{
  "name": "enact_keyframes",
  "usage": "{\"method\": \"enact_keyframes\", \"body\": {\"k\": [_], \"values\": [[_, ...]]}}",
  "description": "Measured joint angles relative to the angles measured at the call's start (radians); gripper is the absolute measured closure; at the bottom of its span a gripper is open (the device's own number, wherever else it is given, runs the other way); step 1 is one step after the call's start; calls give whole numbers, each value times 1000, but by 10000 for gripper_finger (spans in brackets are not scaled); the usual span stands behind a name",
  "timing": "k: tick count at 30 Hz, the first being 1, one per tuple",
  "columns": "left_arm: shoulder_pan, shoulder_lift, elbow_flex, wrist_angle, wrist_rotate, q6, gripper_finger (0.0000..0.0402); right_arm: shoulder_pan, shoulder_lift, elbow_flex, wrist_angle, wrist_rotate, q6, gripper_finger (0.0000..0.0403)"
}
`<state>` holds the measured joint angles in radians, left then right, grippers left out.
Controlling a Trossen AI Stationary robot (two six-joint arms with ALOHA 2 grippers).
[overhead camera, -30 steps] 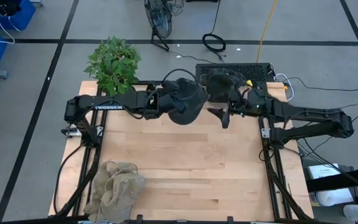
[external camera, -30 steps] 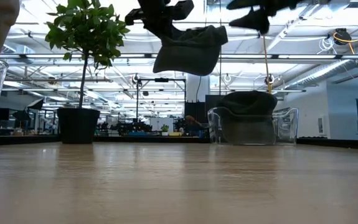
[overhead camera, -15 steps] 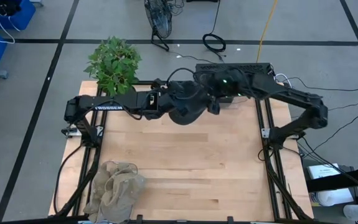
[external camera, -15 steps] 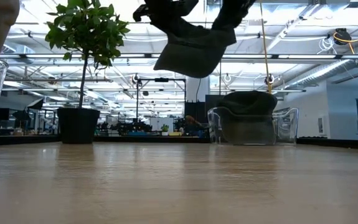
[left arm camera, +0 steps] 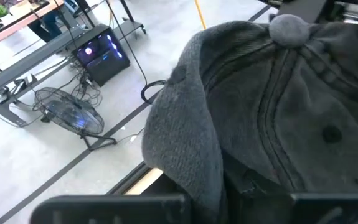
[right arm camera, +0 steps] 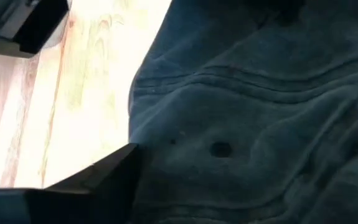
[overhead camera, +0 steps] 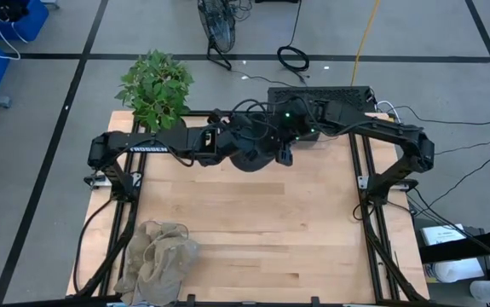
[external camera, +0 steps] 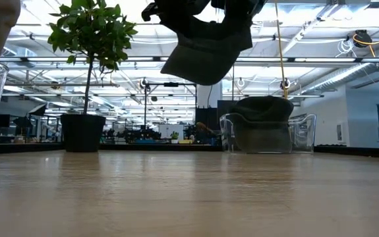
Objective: Pick & Place hat
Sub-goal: Put the black cap into the top transparent bin
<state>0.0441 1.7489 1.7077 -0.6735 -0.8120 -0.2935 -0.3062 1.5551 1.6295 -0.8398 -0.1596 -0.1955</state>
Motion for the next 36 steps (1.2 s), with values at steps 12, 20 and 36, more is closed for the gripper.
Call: {"method": "enact_keyframes", "body": {"k": [12, 20, 36], "values": [[0, 0, 0, 56, 111, 1, 356, 0, -5, 0, -36, 12, -52, 389], [13, 0, 0, 71, 225, 77, 351, -31, -79, -2, -162, 152, -83, 399], [42, -77, 1, 142, 274, 137, 130, -226, -207, -3, -245, 292, -211, 402]]}}
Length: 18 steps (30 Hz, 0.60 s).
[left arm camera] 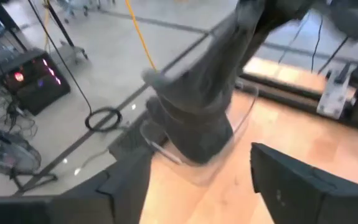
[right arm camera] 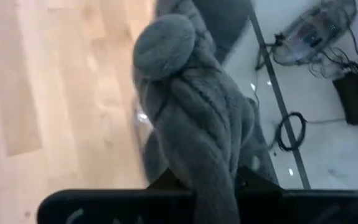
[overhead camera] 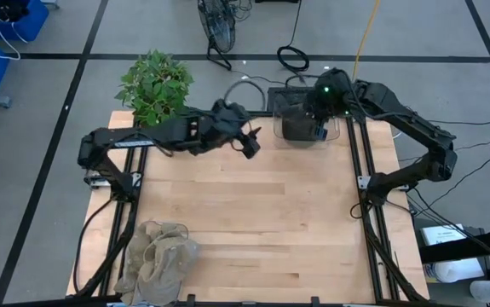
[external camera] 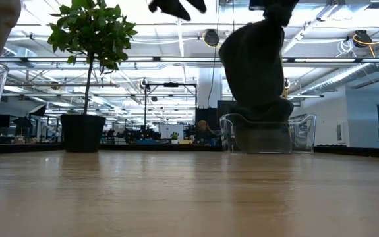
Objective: Pick & Place hat
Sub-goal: Put the black cap into the top transparent bin
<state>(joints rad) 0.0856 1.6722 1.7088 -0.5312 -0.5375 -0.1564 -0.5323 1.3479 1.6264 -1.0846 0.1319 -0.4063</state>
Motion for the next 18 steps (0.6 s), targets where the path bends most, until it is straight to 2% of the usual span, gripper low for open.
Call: {"method": "enact_keyframes", "body": {"k": [5, 7, 10, 14, 18], "values": [[0, -80, 0, -40, -25, 25, 101, -75, 9, -32, 27, -12, -39, 402], [1, -105, 0, -78, -44, 20, 100, -105, 9, -75, 62, -62, -38, 402], [1, -130, 0, -148, -76, -2, 106, -144, 7, -160, 140, -110, -29, 402], [1, -134, 0, -222, -92, -32, 122, -171, 8, -294, 283, -47, -67, 402], [1, -134, 0, -262, -92, -49, 136, -188, 7, -408, 391, -74, -63, 402]]}}
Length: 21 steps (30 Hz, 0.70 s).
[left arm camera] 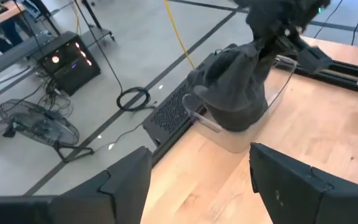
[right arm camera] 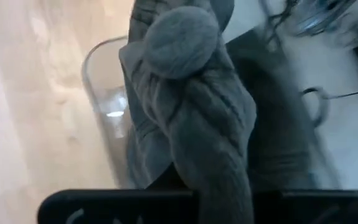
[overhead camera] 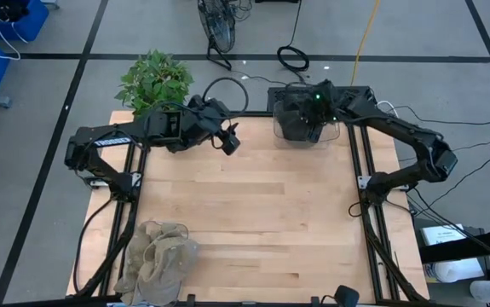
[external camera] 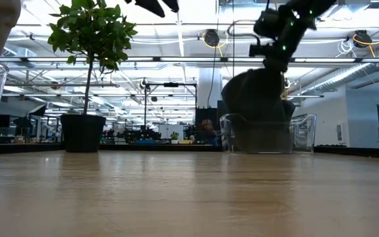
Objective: Pick & Place hat
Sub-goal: Put the black cap into the top transparent bin
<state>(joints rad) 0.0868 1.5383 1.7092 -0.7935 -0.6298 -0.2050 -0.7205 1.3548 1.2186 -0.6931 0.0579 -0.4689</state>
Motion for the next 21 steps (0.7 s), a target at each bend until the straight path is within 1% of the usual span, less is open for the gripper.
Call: {"method": "enact_keyframes", "body": {"k": [3, 6, 9, 12, 14, 17, 21], "values": [[0, 0, 0, -15, 0, -15, 146, -9, 0, -84, 37, -41, 72, 403], [0, 0, 0, -20, 0, -18, 153, -20, 0, -159, 79, -24, 158, 403], [0, 0, 0, -20, 0, -14, 158, -25, 0, -209, 130, 40, 234, 400], [4, 0, 0, -20, 0, -16, 156, -25, 0, -214, 145, 128, 317, 390], [7, 0, 0, -19, 0, -24, 154, -25, -8, -214, 145, 175, 372, 381], [8, 0, 0, -19, 0, -34, 151, -28, -38, -214, 144, 156, 413, 361], [8, 0, -1, -19, 1, -41, 151, -27, -96, -214, 144, 150, 442, 318]]}}
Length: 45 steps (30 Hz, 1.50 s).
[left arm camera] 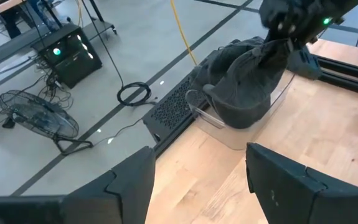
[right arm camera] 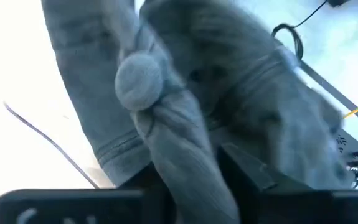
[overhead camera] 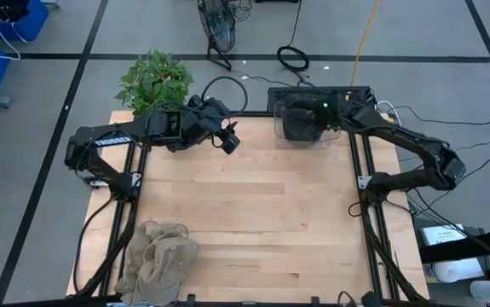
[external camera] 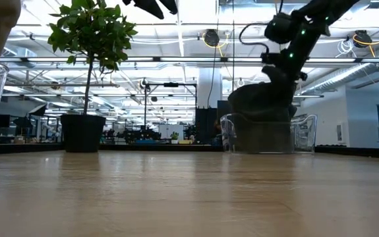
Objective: Pick & Place hat
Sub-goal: Put the black cap into the top transparent bin, then return to Home Position
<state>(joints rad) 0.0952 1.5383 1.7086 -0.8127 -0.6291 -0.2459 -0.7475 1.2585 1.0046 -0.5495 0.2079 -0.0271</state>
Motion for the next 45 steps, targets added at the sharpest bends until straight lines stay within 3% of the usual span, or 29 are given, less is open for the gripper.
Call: {"method": "enact_keyframes", "body": {"k": [11, 15, 18, 21, 22, 29, 35, 40, 45], "values": [[-3, 0, -1, -23, -1, -13, 152, 9, -302, 0, -65, 1, 76, 185], [-11, 0, -1, -94, 4, -26, 191, 57, -423, 0, -94, -69, 124, 170], [-28, 0, -1, -130, 47, -68, 265, 122, -488, 0, -53, -166, 168, 186], [-60, 0, -1, -114, 113, -57, 366, 216, -520, 0, -4, -218, 180, 227], [-73, 0, -1, -103, 131, -43, 383, 251, -524, 0, 6, -228, 179, 244], [-183, 7, -47, -39, 173, 24, 397, 530, -504, -46, 29, -238, 193, 388], [-236, -10, -233, 71, 183, -12, 397, 709, -514, -240, 169, -181, 192, 395], [-234, -75, -482, 411, 374, 75, 398, 775, -516, -404, 320, -184, 192, 398], [-164, -196, -768, 745, 496, 99, 399, 796, -516, -513, 463, -184, 199, 395]]}}
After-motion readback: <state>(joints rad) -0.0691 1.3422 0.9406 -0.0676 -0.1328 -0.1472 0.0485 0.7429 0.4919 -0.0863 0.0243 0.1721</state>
